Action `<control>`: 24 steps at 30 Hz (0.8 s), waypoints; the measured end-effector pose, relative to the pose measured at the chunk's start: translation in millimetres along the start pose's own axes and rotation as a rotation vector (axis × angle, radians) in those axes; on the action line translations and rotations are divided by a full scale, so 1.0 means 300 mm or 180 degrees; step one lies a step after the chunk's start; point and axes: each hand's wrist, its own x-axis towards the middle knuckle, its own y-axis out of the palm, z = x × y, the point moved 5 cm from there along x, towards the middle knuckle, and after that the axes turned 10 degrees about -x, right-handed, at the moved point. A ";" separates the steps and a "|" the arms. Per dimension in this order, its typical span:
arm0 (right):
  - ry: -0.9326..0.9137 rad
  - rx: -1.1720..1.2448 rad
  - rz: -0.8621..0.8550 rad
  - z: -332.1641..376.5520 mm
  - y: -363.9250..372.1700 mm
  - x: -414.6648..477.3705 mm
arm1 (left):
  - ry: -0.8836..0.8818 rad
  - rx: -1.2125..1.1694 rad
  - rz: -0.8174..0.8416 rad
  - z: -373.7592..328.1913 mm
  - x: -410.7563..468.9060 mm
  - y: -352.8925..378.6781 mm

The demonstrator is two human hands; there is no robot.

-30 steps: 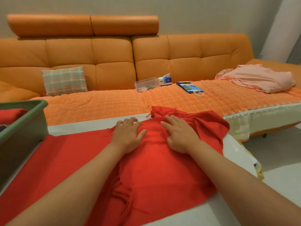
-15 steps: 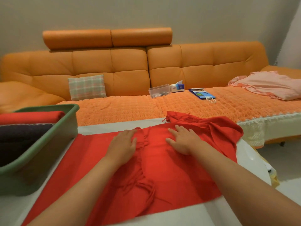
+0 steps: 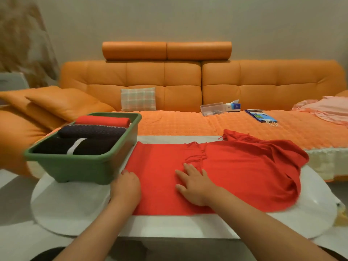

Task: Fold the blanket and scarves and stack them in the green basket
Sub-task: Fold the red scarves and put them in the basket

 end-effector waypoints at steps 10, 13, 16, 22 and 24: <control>0.0271 0.0005 -0.0118 0.062 0.039 -0.024 | -0.0531 -0.1285 0.0100 0.128 -0.033 -0.018; 0.0231 0.0104 -0.0115 0.060 0.035 -0.031 | -0.0255 -0.2089 -0.0171 0.060 -0.014 -0.062; 0.0170 0.0485 -0.0211 0.041 0.004 -0.035 | 0.0101 -0.2674 -0.0301 -0.045 0.000 -0.137; 0.0407 0.2472 -0.1158 -0.145 -0.176 -0.075 | 0.0244 -0.3413 -0.0109 -0.292 0.074 -0.239; 0.0639 0.3105 -0.1248 -0.241 -0.210 -0.116 | 0.0461 -0.3506 -0.0113 -0.408 0.091 -0.267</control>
